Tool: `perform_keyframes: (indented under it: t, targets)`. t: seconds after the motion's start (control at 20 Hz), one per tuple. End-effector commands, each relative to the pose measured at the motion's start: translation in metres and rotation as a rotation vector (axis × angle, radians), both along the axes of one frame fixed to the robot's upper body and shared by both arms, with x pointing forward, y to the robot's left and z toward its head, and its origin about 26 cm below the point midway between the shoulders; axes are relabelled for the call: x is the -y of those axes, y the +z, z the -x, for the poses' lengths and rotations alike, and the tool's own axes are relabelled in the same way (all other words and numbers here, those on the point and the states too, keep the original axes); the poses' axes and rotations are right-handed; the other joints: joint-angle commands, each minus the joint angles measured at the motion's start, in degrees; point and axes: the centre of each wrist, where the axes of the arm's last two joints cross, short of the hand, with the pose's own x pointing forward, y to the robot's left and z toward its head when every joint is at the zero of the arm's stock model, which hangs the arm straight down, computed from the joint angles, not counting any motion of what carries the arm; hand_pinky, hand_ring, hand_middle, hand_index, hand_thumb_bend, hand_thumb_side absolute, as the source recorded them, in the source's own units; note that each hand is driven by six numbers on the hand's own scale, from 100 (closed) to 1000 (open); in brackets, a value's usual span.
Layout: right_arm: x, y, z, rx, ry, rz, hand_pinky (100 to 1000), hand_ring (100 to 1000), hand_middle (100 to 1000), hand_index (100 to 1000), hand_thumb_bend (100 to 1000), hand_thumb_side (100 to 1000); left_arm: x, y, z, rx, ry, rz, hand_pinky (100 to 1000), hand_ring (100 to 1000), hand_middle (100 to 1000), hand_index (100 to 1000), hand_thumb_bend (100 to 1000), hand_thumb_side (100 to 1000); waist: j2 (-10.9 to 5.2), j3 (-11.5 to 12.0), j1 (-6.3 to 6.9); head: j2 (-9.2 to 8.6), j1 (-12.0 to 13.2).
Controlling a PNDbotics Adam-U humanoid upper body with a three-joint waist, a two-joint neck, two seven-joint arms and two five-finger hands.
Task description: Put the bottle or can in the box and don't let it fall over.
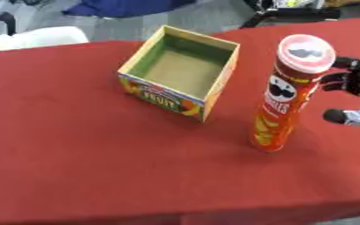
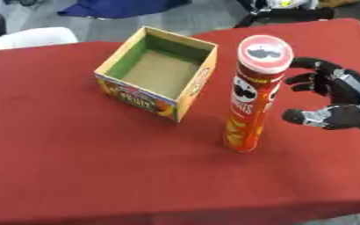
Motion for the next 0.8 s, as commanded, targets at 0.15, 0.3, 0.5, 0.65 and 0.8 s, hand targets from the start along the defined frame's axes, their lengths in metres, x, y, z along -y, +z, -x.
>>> perform_keyframes:
  t: [0.15,0.3,0.5,0.65,0.8]
  targets:
    - [-0.002,0.010,-0.004,0.020,0.023,0.019,830,829,925,926,755,328,-0.001,0.010,-0.002,0.022,-0.012,-0.028,740,796,730,798,494,772,-0.07,0.2,-0.06,0.32,-0.1]
    - [-0.005,0.010,-0.005,0.021,0.038,0.009,829,828,925,925,754,334,-0.001,0.010,-0.002,0.022,-0.014,-0.026,740,797,730,798,494,772,0.04,0.3,-0.05,0.32,-0.2]
    - [-0.008,0.009,-0.006,0.018,0.062,-0.009,829,829,926,928,761,343,-0.001,0.010,-0.003,0.022,-0.017,-0.025,739,797,729,798,493,772,0.17,0.4,-0.05,0.32,-0.3]
    - [-0.010,0.009,-0.008,0.012,0.069,-0.016,828,834,930,930,772,346,0.000,0.010,-0.003,0.023,-0.018,-0.024,739,797,729,798,492,772,0.25,0.6,-0.06,0.32,-0.4]
    - [-0.012,0.008,-0.010,0.010,0.071,-0.017,828,834,931,932,778,360,0.000,0.010,-0.003,0.023,-0.021,-0.023,739,797,729,798,491,773,0.36,0.7,-0.04,0.32,-0.4]
